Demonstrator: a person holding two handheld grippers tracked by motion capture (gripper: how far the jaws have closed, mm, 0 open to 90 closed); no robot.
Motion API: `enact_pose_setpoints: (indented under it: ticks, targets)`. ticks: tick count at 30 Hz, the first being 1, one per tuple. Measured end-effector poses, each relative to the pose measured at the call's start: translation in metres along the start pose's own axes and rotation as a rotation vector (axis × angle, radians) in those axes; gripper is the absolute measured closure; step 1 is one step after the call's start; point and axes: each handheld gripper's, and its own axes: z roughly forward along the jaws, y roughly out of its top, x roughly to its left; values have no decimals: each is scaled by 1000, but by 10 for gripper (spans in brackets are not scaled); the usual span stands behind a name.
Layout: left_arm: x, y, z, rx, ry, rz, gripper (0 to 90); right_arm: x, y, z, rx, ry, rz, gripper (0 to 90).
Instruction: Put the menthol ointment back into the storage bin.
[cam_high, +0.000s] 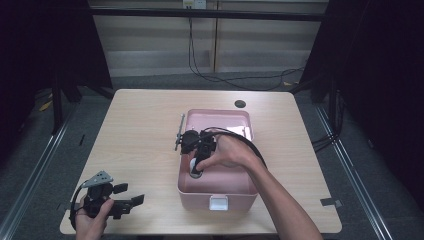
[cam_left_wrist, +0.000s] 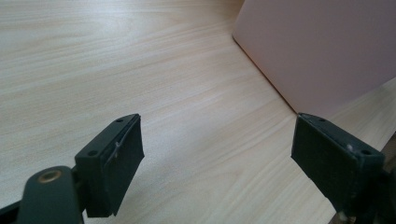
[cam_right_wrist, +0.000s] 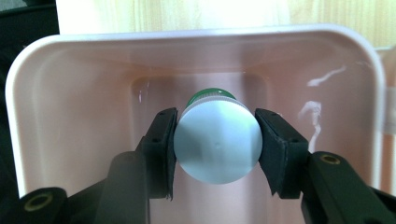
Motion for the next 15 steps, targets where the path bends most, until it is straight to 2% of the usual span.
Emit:
enact_pose_setpoints:
  ticks: [8, 15]
  targets:
    - [0, 0, 0, 0, -4, -4, 167, 2, 8, 12, 38, 4, -15, 515]
    - [0, 0, 0, 0, -2, -4, 171, 3, 12, 20, 48, 13, -12, 515]
